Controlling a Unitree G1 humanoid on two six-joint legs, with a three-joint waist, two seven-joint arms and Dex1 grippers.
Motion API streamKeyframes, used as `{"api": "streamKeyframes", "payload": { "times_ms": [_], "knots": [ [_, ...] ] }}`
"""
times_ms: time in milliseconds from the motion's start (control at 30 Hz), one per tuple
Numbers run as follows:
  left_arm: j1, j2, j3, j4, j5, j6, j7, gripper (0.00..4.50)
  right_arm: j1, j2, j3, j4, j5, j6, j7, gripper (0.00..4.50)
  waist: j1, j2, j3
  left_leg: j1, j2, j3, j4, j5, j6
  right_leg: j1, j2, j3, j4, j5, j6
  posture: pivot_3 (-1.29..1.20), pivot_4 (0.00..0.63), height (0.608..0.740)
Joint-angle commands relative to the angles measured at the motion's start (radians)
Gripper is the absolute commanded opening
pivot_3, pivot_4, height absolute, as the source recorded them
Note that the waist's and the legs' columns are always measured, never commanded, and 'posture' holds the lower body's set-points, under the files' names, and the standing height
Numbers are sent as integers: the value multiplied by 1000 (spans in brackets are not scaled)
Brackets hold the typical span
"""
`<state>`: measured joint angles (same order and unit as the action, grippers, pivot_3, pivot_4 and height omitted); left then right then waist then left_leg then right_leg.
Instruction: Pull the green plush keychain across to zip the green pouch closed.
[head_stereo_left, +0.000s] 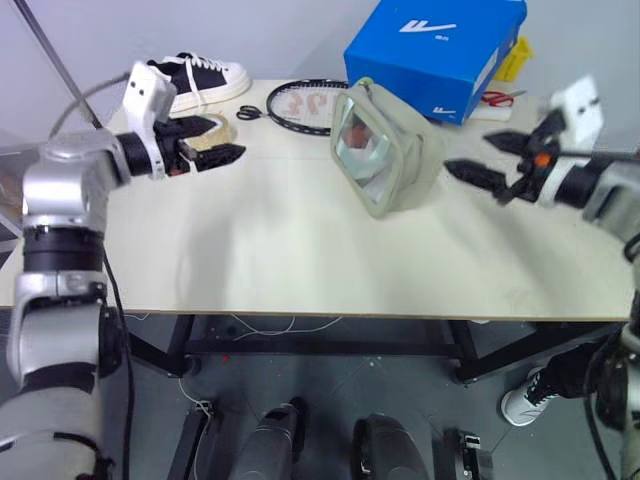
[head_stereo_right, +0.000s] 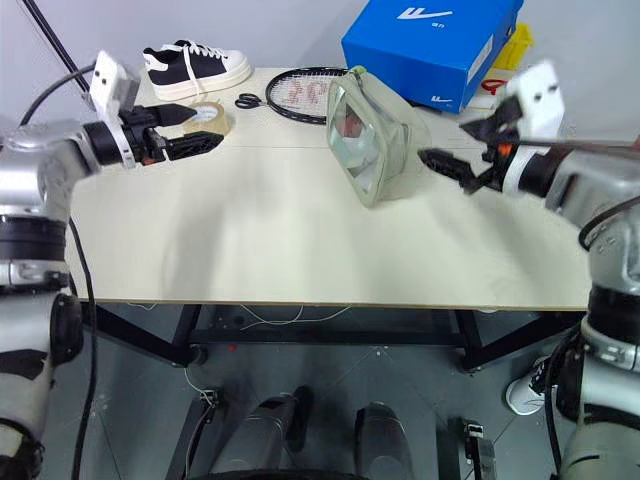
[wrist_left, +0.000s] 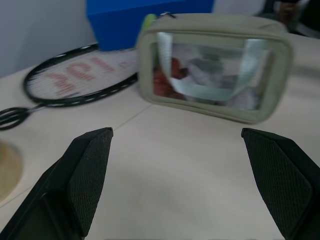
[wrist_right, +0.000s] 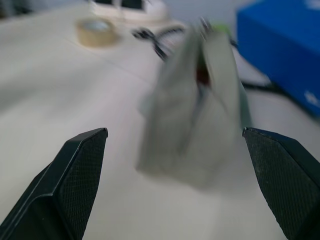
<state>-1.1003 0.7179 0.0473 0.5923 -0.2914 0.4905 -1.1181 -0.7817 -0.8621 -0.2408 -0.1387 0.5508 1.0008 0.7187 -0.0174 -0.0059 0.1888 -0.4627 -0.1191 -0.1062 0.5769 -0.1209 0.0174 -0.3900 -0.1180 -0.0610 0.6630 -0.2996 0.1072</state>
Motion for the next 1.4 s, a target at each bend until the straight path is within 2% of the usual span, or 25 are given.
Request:
{"api": "streamKeyframes", "payload": {
  "times_ms": [33,367,533,700,867,1100,1200,1300,1400],
  "knots": [
    [-71,23,-5,62,15,-54,-66,4397,-39,-7,19,49,-17,-1,-14,4500,0,-1,0,-1,0,0,0,0,0,0,0,0,0,0,0,0,150,740],
    [-88,6,7,106,30,-100,-59,4397,-64,12,62,40,-32,-34,-44,4500,0,0,0,-3,-1,0,1,1,0,-3,0,1,2,0,0,0,150,740],
    [-24,12,7,-19,9,-66,-63,4397,-170,107,174,154,-128,-130,-88,4500,-14,0,1,-2,-1,1,2,1,0,-3,0,2,3,0,0,0,150,740],
    [55,1,24,-212,-43,38,-27,4397,-361,249,294,415,-260,-269,-112,4500,-30,0,1,-2,-1,1,2,2,-1,-4,1,3,5,1,0,0,150,740],
    [155,-35,37,-362,-83,104,43,4397,-517,373,376,808,-395,-466,-106,4500,-29,0,1,0,-2,1,1,4,-5,-3,3,4,6,1,0,0,150,740],
    [245,-31,74,-507,-136,190,126,4397,-597,443,404,1111,-502,-608,-82,4500,-26,0,1,0,-2,1,1,5,-7,-4,5,7,6,1,-1,0,150,740],
    [266,-30,87,-552,-154,216,157,4500,-617,456,401,1168,-529,-670,-68,3637,-28,1,1,0,-2,1,0,5,-7,-4,6,8,6,1,-1,0,150,740],
    [276,-28,97,-570,-164,231,183,4500,-626,467,402,1186,-551,-728,-39,1980,-28,1,1,1,-2,1,0,5,-8,-4,6,8,7,1,-1,0,150,740],
    [284,-21,98,-572,-168,233,195,4500,-625,469,404,1192,-573,-792,-16,528,-29,1,1,1,-2,1,0,5,-8,-5,6,9,8,1,-1,0,150,740]
  ]
}}
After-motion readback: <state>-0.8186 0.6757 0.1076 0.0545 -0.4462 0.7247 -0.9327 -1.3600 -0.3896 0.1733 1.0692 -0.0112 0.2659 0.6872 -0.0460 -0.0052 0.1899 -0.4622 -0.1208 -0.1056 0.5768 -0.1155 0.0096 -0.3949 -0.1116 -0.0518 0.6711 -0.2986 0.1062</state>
